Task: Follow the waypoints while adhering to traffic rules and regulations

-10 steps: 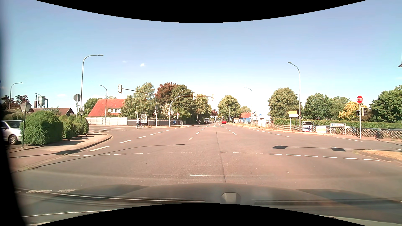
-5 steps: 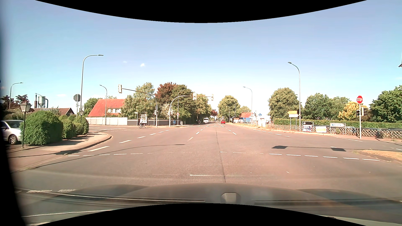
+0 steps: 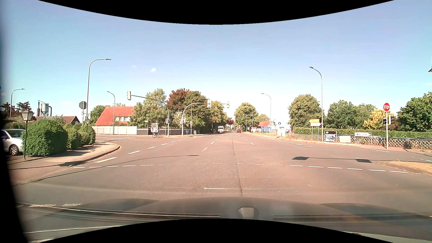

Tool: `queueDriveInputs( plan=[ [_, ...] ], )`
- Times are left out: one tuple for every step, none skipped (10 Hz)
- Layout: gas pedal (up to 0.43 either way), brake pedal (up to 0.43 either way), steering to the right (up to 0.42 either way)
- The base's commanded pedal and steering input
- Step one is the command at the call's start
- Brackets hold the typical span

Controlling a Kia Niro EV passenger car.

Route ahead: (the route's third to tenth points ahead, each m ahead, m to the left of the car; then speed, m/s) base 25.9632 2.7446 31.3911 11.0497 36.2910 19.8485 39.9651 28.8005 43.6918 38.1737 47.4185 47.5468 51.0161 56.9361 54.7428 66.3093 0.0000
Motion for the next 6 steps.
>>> queueDriveInputs(
  plan=[
    [0.000,0.335,0.008],
    [0.000,0.335,0.008],
    [0.000,0.335,0.008],
    [0.000,0.335,0.008],
    [0.000,0.335,0.008],
    [0.000,0.335,0.008]
  ],
)
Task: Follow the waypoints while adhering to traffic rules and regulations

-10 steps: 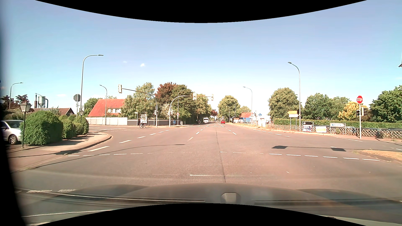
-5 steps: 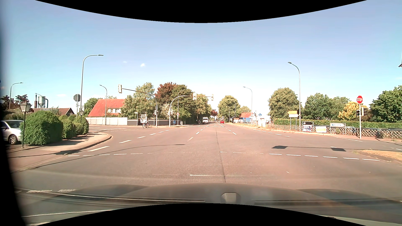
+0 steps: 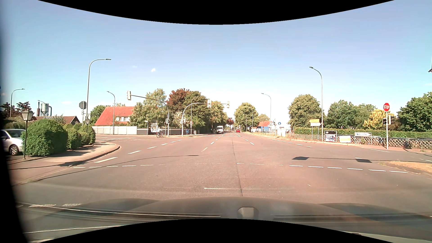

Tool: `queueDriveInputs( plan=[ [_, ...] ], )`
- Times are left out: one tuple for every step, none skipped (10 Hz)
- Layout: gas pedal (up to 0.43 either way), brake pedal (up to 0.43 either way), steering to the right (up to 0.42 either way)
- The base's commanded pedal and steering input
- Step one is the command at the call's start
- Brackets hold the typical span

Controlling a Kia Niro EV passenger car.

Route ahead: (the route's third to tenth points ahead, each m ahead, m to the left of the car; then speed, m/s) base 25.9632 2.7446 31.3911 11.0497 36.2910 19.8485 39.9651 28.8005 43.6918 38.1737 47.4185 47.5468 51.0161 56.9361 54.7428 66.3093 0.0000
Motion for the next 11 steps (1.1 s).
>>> queueDriveInputs(
  plan=[
    [0.000,0.335,0.008],
    [0.000,0.335,0.008],
    [0.000,0.335,0.008],
    [0.000,0.335,0.008],
    [0.000,0.335,0.008],
    [0.000,0.335,0.008],
    [0.000,0.335,0.008],
    [0.000,0.335,0.008],
    [0.000,0.335,0.008],
    [0.000,0.335,0.008],
    [0.000,0.335,0.008]
  ],
)
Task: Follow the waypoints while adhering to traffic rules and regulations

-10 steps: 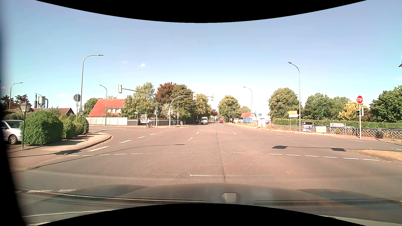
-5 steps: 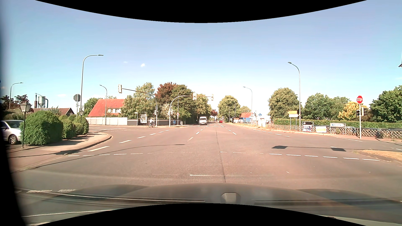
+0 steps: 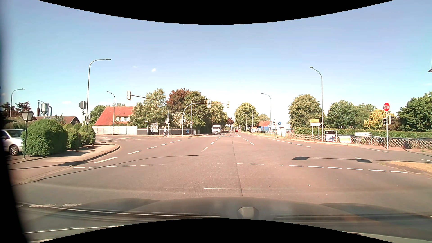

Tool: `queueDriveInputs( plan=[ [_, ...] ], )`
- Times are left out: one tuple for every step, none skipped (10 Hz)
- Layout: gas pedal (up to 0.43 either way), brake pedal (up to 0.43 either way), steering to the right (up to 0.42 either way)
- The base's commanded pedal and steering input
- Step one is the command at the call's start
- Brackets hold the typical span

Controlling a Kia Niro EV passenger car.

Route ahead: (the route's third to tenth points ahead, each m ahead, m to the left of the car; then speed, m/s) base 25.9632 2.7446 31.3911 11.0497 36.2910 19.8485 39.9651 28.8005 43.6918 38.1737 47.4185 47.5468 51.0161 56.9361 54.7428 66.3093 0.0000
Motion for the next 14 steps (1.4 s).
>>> queueDriveInputs(
  plan=[
    [0.000,0.335,0.008],
    [0.000,0.335,0.008],
    [0.000,0.335,0.008],
    [0.000,0.335,0.008],
    [0.000,0.335,0.008],
    [0.000,0.335,0.008],
    [0.000,0.335,0.008],
    [0.000,0.335,0.008],
    [0.000,0.335,0.008],
    [0.000,0.335,0.008],
    [0.000,0.335,0.008],
    [0.000,0.335,0.008],
    [0.000,0.335,0.008],
    [0.000,0.335,0.008]
  ],
)
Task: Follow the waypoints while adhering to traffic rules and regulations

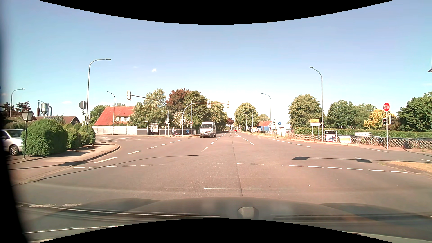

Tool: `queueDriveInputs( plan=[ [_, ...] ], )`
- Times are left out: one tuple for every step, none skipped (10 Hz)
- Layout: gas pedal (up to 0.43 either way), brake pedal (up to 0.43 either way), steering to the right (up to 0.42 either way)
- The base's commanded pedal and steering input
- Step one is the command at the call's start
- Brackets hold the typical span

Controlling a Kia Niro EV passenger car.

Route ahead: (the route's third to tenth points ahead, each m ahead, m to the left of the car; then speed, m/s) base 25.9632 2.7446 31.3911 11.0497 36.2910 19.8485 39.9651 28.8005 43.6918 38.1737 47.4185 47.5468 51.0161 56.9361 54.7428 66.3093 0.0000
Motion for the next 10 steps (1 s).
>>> queueDriveInputs(
  plan=[
    [0.000,0.335,0.008],
    [0.000,0.335,0.008],
    [0.000,0.335,0.008],
    [0.000,0.323,0.008],
    [0.000,0.274,0.008],
    [0.000,0.244,0.008],
    [0.000,0.274,0.008],
    [0.000,0.305,0.008],
    [0.000,0.323,0.008],
    [0.000,0.329,0.008]
  ],
)
